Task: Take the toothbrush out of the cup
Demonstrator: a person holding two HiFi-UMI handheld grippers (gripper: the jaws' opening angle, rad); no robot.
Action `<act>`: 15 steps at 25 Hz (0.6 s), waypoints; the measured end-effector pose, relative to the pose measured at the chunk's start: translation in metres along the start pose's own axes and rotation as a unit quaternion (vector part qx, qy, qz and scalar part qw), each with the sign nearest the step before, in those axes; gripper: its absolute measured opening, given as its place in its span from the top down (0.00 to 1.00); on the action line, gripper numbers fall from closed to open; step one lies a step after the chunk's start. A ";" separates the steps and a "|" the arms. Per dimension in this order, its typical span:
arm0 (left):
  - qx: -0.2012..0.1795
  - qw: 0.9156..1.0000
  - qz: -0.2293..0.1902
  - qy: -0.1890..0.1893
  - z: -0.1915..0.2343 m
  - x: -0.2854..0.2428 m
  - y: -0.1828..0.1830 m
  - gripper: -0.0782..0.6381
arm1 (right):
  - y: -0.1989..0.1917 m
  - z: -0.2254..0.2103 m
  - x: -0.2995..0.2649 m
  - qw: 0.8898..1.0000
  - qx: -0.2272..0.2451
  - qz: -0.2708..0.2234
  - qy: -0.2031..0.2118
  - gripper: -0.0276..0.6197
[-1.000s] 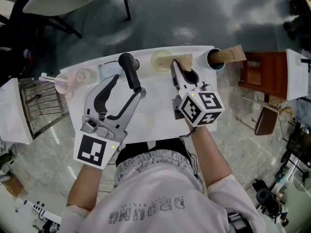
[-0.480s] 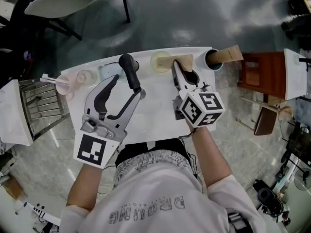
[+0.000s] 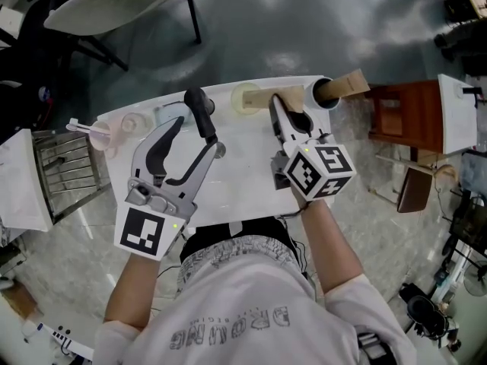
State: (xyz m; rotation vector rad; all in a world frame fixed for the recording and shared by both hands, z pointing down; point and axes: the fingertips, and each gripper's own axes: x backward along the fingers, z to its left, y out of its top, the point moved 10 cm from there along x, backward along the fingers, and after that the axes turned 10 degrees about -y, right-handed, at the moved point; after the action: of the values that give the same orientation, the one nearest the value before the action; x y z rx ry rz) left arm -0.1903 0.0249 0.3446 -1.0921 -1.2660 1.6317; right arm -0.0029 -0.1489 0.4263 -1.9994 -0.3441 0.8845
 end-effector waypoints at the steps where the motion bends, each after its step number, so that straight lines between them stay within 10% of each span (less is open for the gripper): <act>1: -0.001 1.000 0.000 0.001 0.000 0.000 0.001 0.55 | 0.002 0.000 0.003 1.000 -0.001 -0.004 0.000 0.87; 15: -0.022 1.000 -0.006 -0.019 -0.017 0.001 0.012 0.55 | 0.029 -0.003 0.051 0.998 0.001 -0.056 -0.014 0.87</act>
State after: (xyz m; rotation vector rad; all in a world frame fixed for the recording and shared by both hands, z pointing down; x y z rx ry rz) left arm -0.1759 0.0289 0.3305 -1.0827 -1.3371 1.6291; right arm 0.0321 -0.1396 0.3803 -1.9466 -0.4657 0.8433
